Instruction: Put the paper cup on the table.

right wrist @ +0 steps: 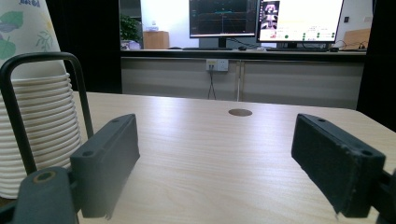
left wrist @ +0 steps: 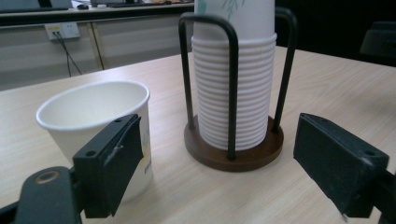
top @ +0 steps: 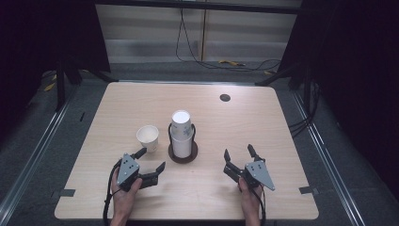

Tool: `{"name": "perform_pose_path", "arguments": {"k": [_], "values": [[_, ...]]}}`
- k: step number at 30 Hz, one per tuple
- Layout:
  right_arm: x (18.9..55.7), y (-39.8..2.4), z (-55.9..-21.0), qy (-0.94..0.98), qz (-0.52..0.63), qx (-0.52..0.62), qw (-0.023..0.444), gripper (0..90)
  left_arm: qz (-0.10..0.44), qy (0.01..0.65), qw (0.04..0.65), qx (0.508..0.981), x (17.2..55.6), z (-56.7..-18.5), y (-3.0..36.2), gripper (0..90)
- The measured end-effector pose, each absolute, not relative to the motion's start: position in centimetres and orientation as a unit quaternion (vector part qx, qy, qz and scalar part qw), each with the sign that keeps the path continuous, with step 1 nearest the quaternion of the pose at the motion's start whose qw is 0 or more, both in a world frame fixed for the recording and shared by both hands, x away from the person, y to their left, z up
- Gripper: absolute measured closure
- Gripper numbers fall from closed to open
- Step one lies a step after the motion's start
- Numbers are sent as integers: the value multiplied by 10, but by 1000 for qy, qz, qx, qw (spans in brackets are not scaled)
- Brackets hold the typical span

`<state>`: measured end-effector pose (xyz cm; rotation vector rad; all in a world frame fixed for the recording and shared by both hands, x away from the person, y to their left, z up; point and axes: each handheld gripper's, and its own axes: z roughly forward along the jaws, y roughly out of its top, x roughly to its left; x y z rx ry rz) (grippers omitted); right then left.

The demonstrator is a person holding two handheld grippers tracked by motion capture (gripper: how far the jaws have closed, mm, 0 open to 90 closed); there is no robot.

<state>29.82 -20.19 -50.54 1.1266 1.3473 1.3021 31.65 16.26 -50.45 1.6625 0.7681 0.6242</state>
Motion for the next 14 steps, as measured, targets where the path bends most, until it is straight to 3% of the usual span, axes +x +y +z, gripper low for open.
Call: {"name": "perform_pose_path", "arguments": {"k": [14], "values": [[298,-202,-505,548,531,457,457,131,295,338,595,667,309,-511,168,154]]}}
